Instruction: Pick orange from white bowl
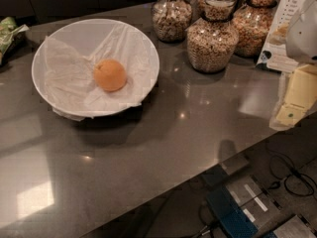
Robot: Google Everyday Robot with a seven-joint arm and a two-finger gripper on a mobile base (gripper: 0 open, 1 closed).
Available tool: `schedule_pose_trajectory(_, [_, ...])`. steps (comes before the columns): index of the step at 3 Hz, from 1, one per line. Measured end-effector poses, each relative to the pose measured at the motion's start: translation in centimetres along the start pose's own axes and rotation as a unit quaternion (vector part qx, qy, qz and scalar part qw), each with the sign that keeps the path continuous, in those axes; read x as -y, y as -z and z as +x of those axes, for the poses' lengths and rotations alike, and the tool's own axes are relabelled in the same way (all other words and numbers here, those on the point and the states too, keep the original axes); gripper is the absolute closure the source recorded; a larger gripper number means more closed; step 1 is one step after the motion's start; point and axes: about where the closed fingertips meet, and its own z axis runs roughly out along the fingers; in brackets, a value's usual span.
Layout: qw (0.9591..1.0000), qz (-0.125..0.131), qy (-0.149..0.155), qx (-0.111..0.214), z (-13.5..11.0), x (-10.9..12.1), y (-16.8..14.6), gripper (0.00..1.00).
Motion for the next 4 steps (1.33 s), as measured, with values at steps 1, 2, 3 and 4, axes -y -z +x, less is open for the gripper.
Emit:
schedule_pose_trajectory(1, [1.0, 0.0, 0.0, 0.0, 0.0, 0.0, 0.0, 0.0])
schedule_pose_trajectory(2, [0.9995, 0.008, 0.02, 0.022, -2.6, 1.5, -1.1, 0.0])
schedule_pose_trajectory(3, [0.9959, 0.019, 0.078, 0.041, -8.1, 3.6, -2.5, 0.0])
schedule_pose_trajectory(4, [0.9902, 0.028, 0.124, 0.058, -12.5, 5.0, -3.1, 0.0])
